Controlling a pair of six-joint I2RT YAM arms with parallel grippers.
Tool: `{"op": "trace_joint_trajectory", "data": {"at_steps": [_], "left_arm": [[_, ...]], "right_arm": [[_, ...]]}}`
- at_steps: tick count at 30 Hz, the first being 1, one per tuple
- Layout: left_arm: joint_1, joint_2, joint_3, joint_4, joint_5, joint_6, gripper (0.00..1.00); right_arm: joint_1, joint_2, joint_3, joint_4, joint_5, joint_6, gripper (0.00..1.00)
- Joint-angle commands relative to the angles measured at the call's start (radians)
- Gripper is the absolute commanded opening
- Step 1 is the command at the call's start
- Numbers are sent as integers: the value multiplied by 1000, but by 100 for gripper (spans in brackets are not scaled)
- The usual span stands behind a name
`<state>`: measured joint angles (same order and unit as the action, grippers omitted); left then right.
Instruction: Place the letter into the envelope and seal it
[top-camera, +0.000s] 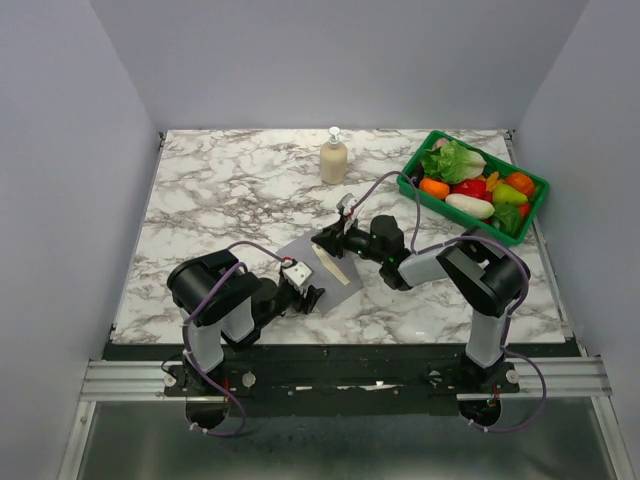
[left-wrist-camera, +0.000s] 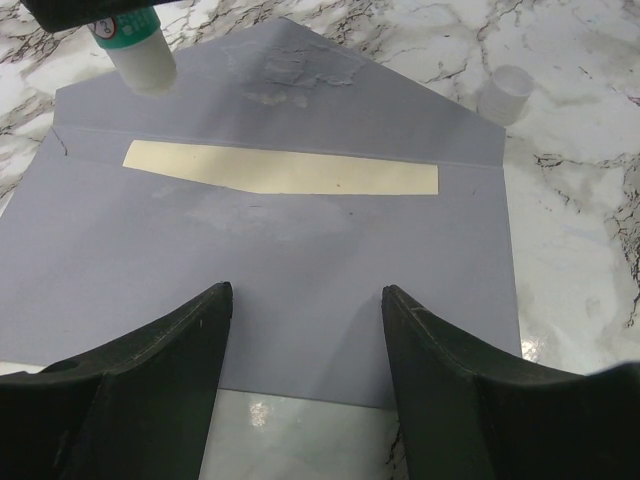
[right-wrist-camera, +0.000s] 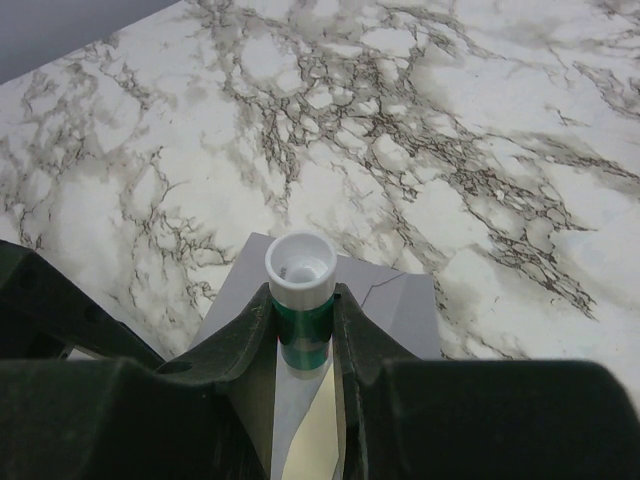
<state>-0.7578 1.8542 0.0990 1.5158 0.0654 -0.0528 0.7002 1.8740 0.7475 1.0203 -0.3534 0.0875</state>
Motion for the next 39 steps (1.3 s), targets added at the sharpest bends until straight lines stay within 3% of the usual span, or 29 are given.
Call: {"op": "trace_joint_trajectory", "data": {"at_steps": [1,9,27,39], "left_arm": [[5,49,-35,179,-44,-5,72],[3,37,-41,179,-9,2,71],[2,45,-41,178,123,13,69],[-81,51,-48,176,99,28,69]], "right_arm": [[4,36,-23,156,-47,-60,1],[38,20,-48,118,-45,-80,1],[67,108,-89,205,62,-101,1],[68,102,-109,202,94,-114,1]]}}
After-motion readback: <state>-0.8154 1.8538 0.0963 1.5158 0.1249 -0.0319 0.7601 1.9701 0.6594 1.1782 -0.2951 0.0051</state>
